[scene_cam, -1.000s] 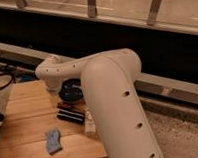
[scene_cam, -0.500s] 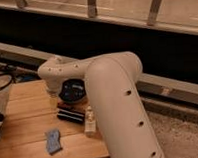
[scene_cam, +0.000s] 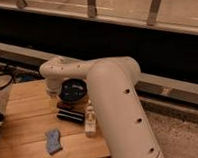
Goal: Place the pepper in the ceramic bowl
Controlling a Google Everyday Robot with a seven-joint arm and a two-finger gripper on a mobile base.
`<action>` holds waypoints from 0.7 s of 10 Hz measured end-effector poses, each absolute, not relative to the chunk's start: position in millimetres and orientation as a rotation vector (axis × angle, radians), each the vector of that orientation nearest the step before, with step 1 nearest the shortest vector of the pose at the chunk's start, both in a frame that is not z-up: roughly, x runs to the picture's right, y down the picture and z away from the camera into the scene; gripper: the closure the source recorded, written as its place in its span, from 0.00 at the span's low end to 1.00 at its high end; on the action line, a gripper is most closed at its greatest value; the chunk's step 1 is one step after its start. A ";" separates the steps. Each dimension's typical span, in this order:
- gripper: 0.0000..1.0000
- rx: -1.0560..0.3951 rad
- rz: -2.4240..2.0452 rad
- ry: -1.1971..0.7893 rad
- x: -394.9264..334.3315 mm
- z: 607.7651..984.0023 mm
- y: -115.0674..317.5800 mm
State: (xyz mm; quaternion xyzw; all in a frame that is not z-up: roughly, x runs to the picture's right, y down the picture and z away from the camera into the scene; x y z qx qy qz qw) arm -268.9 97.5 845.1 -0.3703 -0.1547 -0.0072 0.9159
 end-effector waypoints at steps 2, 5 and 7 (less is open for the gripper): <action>0.20 -0.796 -0.046 -0.336 -274.1 848.2 105.0; 0.20 -0.845 -0.067 -0.297 -267.9 856.0 116.3; 0.20 -0.848 -0.053 -0.264 -253.5 856.3 117.1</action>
